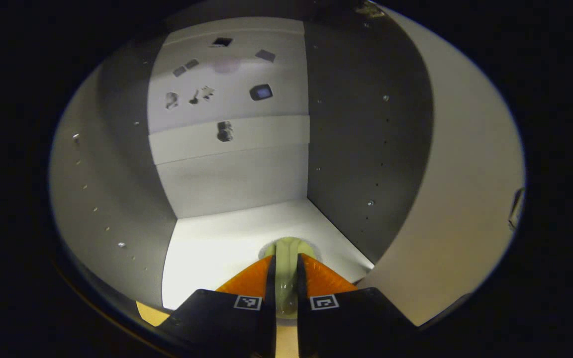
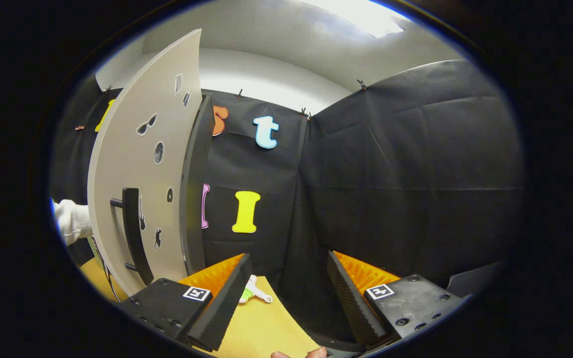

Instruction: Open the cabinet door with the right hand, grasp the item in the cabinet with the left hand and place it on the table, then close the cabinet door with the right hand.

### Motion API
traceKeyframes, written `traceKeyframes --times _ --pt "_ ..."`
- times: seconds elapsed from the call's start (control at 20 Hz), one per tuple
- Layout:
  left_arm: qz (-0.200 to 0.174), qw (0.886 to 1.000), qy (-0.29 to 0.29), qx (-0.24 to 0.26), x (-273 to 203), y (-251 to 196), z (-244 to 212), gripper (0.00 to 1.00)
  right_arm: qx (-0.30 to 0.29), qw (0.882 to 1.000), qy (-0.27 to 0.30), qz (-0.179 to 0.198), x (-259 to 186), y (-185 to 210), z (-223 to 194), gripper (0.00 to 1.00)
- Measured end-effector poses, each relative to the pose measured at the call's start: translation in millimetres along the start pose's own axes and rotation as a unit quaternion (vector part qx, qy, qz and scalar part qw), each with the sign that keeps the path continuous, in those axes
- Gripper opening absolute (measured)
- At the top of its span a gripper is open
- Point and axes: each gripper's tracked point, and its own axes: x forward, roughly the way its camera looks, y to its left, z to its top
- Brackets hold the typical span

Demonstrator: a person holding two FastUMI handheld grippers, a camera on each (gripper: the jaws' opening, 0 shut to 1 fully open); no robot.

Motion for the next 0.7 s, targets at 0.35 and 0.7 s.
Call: traceKeyframes --times 0.35,0.7 --pt "0.02 1.0 -0.001 -0.023 -91 29 -84 0.21 0.008 1.0 -0.01 0.0 -3 28 12 0.97" --pt "0.028 0.998 0.043 -0.049 -119 34 -226 0.21 0.008 1.0 -0.006 0.0 -12 51 13 0.98"
